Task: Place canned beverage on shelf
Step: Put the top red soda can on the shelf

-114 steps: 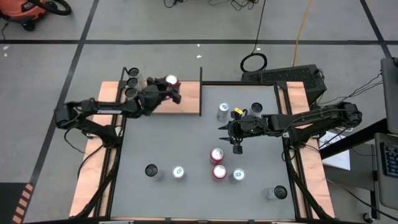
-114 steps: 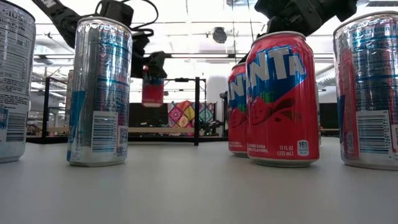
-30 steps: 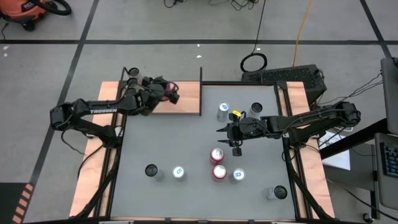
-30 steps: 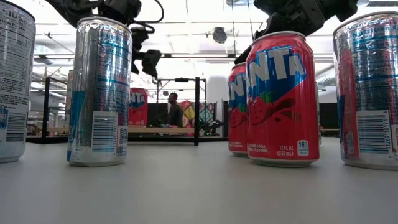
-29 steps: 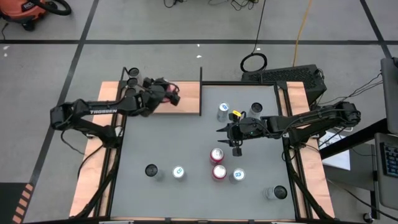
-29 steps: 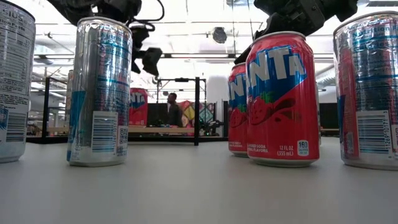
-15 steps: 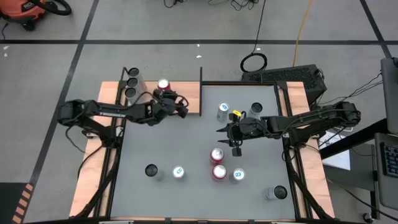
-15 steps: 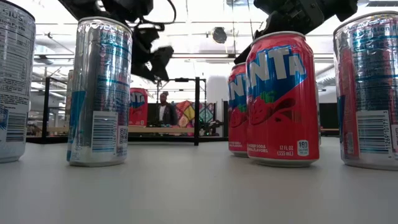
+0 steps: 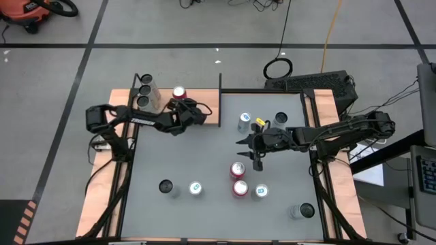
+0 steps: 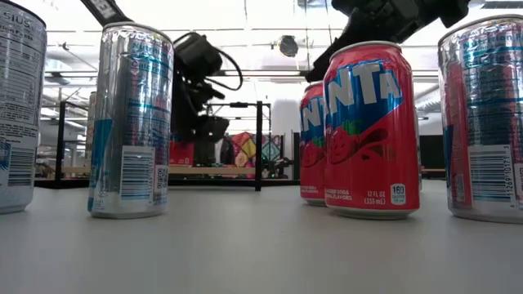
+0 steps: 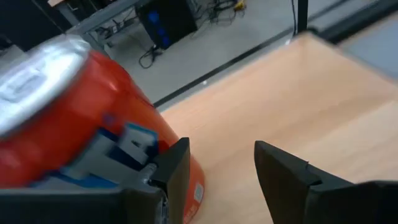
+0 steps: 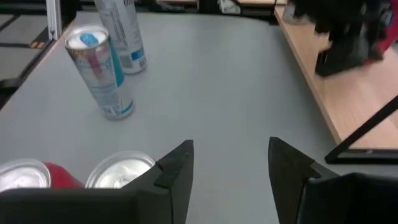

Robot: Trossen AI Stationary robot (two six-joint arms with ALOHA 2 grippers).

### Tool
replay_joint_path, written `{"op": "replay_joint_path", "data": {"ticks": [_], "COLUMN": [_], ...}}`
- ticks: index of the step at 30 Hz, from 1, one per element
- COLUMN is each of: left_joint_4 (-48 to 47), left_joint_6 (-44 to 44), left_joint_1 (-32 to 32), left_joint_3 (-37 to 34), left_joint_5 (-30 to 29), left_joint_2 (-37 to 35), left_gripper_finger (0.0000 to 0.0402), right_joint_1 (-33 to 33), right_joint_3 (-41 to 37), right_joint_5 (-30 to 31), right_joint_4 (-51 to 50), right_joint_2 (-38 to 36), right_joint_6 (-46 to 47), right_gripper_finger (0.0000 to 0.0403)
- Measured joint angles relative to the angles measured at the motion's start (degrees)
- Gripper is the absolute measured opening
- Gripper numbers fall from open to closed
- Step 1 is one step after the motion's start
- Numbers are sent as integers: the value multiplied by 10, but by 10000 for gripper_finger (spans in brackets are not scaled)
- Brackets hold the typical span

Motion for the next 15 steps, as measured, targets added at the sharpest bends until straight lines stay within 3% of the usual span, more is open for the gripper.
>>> {"op": "replay_joint_path", "data": {"ticks": [15], "left_joint_4": [14], "left_joint_6": [23], "left_joint_1": [18], "left_joint_3": [0], "left_joint_5": [-28], "left_joint_2": [22], "left_gripper_finger": [170], "right_joint_1": [0], "right_joint_3": [0], "right_joint_5": [1], "right_joint_4": [43], "right_joint_2": [0], "right_joint_6": [-11], "right_gripper_finger": [141]}}
